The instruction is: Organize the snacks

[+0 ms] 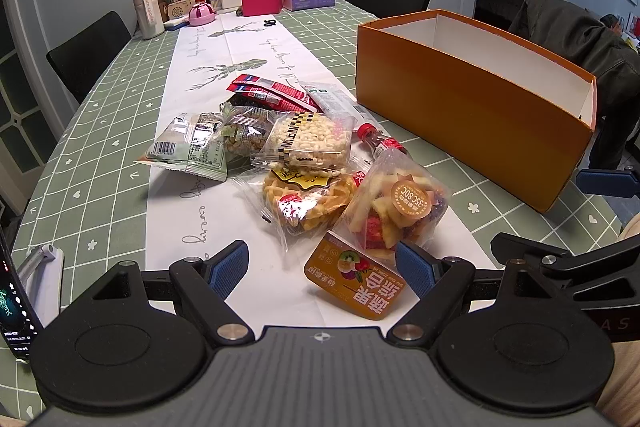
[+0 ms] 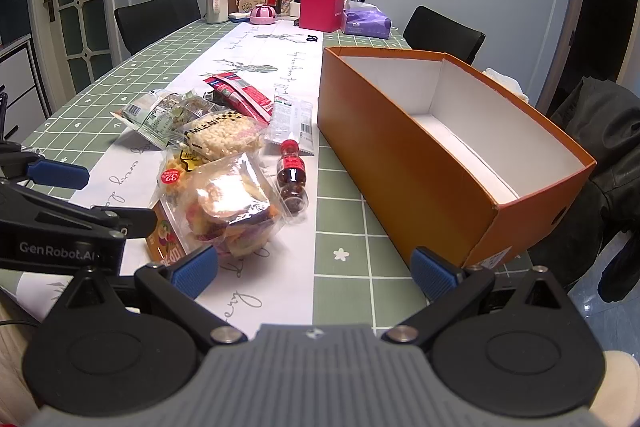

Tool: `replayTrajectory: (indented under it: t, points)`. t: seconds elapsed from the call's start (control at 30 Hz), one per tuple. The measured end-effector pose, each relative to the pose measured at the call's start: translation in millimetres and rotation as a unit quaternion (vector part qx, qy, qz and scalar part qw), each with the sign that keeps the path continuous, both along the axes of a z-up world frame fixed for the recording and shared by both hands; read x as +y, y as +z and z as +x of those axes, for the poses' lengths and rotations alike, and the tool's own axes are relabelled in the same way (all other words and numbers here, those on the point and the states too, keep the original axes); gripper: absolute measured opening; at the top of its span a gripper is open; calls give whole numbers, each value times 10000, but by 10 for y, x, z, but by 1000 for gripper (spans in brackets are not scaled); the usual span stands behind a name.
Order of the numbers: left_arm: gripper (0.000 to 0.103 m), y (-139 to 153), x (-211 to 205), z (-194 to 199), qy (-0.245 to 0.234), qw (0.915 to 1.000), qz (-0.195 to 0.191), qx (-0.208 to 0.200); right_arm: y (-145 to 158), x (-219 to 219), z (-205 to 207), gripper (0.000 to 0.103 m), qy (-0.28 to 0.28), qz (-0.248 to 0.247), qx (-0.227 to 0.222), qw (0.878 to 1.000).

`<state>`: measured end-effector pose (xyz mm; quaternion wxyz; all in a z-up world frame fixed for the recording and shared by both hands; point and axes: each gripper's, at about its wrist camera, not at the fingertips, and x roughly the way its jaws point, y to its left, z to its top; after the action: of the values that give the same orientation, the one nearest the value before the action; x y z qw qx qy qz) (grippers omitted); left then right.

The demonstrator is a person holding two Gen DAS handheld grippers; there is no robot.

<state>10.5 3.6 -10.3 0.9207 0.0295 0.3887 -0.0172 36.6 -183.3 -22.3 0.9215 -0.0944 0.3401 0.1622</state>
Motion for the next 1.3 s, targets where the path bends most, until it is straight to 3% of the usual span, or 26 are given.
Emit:
replayTrajectory:
  t: [0.47,0.53,0.67,0.77,0.87,1.07,1.3]
  points:
    - [96,-76,131,27,50,9996,-272,25,-145,44,52,100,111,-1,44,9999]
    - [93,-62,164,45,50,9989,-459,22,-157,55,58,100,162,43,9,9999]
    - [86,-123,311,108,-18,9914,-1282,251,-213,115,114,93,294,45,26,9996]
    - [76,-194,398,144,110,9880,-1493,382,-256,172,176,87,367,130,153,9991]
    - [70,-229,472,163,211,9878,-1497,382,-270,232,265,84,395,426,406,9975]
    - [70,-239,676,213,589,9878,-1415,264,-378,386,488,85,64,966,1103,9892]
    - [73,-319,901,299,979,9868,-1238,362,-450,500,638,87,-328,1519,1594,9749]
